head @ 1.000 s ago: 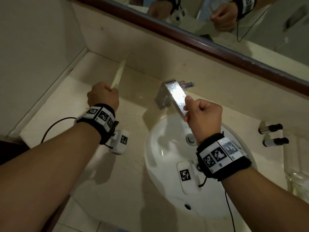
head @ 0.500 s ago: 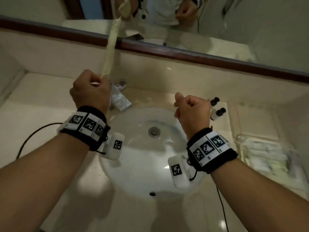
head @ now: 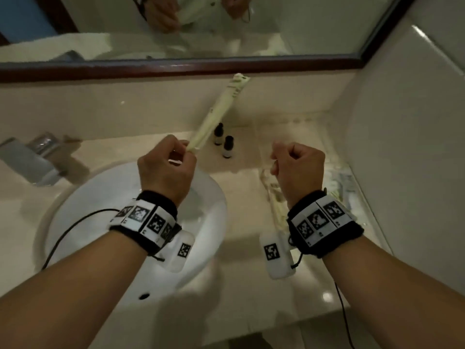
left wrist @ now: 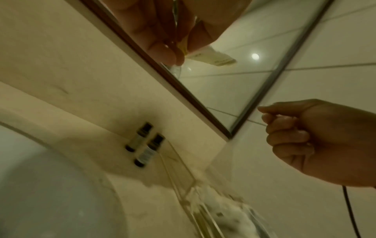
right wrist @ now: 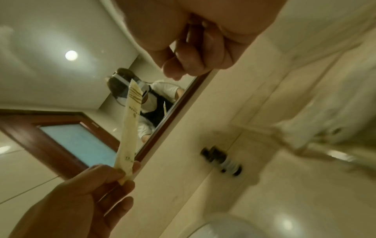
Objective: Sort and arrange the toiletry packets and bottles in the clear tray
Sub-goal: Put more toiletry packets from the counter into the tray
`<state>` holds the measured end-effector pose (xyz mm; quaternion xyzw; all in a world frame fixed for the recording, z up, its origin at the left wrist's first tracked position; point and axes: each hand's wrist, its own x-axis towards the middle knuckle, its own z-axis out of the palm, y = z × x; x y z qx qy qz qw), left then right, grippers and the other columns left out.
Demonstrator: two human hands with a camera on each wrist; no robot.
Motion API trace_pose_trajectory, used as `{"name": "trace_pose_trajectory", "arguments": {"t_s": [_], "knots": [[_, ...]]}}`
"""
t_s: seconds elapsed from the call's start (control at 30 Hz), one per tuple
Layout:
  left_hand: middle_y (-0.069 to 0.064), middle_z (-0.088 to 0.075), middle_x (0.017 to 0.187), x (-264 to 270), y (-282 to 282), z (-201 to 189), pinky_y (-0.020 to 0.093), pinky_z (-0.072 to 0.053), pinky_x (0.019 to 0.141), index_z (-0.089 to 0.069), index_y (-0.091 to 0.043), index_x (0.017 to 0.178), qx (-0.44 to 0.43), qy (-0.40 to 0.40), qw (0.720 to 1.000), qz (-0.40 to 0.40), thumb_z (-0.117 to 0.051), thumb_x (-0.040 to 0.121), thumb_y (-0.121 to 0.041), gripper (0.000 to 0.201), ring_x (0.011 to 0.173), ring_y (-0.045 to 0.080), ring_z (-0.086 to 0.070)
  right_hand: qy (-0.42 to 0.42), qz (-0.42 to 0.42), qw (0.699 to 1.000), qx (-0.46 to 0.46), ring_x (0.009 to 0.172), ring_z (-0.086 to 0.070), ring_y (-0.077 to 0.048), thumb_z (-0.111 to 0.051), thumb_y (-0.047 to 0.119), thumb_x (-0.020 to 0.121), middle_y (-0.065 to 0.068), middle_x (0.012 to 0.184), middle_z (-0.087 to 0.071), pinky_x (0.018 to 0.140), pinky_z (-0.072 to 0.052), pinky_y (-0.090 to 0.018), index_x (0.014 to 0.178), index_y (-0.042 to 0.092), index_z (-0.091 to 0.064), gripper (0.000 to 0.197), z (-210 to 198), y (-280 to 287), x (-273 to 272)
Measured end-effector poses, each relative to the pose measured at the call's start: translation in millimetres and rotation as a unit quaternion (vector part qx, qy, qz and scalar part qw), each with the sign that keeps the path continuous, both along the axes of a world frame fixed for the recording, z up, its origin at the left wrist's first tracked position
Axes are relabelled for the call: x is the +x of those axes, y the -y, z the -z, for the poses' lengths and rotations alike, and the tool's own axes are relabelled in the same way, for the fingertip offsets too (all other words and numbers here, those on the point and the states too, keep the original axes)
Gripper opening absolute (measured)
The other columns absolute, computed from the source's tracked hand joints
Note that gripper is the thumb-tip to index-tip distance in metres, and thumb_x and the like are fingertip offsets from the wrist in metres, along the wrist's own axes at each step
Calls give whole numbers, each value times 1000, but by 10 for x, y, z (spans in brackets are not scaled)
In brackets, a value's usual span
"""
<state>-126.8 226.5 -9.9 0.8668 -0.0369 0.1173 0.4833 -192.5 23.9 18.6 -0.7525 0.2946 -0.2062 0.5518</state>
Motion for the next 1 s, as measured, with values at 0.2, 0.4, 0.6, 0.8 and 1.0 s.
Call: {"name": "trace_pose_trajectory", "arguments": {"t_s": [0.2,0.4,0.6,0.8,1.0], "knots": [[-11,-70,80,-349,919,226,11,-47,61,-58,-19,70,31,-31,990,132,-70,82,-15,18,63,1,-61,-2,107,994,8,41,-51,-12,-66,31,90,1,43,-58,61,-53,-32,55,8,-64,42,143,903,-557],[-18,-66,82,-559,1343,534,29,-57,69,-70,-16,82,86,-50,958,269,-69,78,-14,5,71,2,-62,9,165,986,4,39,-46,-13,-66,26,91,3,40,-54,48,-45,-26,53,12,-63,40,209,1377,-930],[-8,-64,79,-621,1515,693,37,-55,61,-69,-18,78,202,-11,916,348,-54,74,-32,21,65,19,-61,26,177,984,9,37,-46,-8,-65,22,92,4,39,-53,52,-46,-18,52,9,-61,42,288,1538,-1098],[-5,-57,95,-617,1619,806,30,-45,66,-69,-15,82,263,-65,910,314,-72,80,-24,9,75,24,-60,17,176,984,17,37,-45,-8,-64,22,92,4,39,-52,54,-45,-19,56,1,-63,42,408,1572,-1110],[-5,-54,110,-598,1669,904,31,-49,75,-70,-19,96,283,-103,912,277,-69,85,-32,17,85,24,-62,5,164,986,21,38,-45,-14,-65,27,92,-1,41,-54,47,-46,-22,58,2,-63,42,459,1566,-1017]]}}
